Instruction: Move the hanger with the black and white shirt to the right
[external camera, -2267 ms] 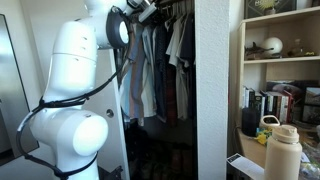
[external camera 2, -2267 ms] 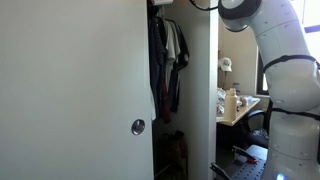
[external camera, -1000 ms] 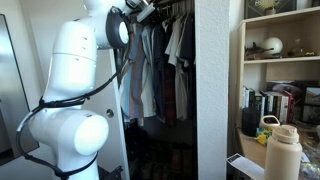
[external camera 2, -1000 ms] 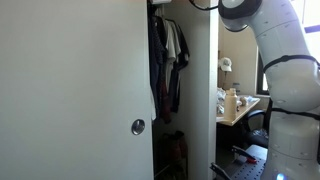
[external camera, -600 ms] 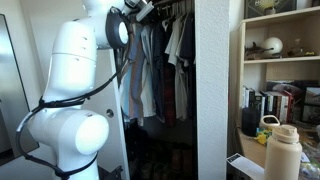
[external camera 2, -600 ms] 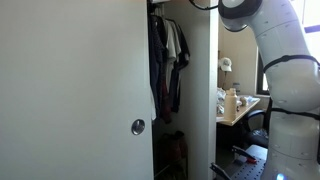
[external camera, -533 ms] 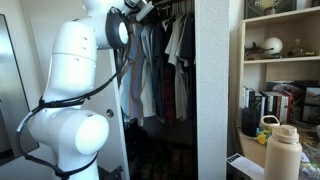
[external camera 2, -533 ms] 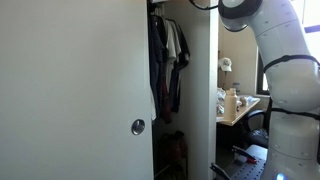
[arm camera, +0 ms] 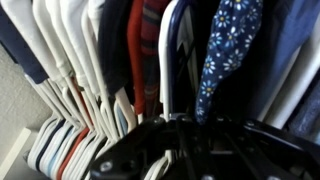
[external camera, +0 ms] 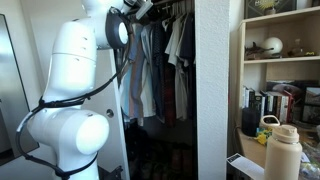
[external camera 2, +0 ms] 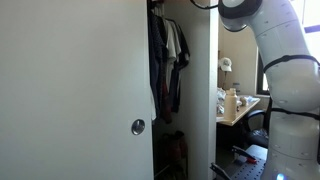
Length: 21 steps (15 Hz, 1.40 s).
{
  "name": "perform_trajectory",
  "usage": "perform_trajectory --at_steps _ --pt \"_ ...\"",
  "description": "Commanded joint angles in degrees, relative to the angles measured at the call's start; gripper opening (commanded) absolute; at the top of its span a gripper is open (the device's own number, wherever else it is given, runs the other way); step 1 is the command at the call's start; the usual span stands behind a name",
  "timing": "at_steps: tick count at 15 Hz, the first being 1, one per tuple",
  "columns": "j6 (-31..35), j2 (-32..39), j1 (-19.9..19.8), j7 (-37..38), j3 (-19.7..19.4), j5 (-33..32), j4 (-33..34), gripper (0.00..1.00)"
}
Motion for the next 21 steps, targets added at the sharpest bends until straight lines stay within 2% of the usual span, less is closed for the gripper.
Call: perform_trajectory --at_steps 1,21 --pt "3.5 1.3 0.3 -0.3 -0.4 -1.8 3.0 0.02" --pt "4.2 -1.5 0.4 1.7 -0.2 -2.3 -0.8 0.02"
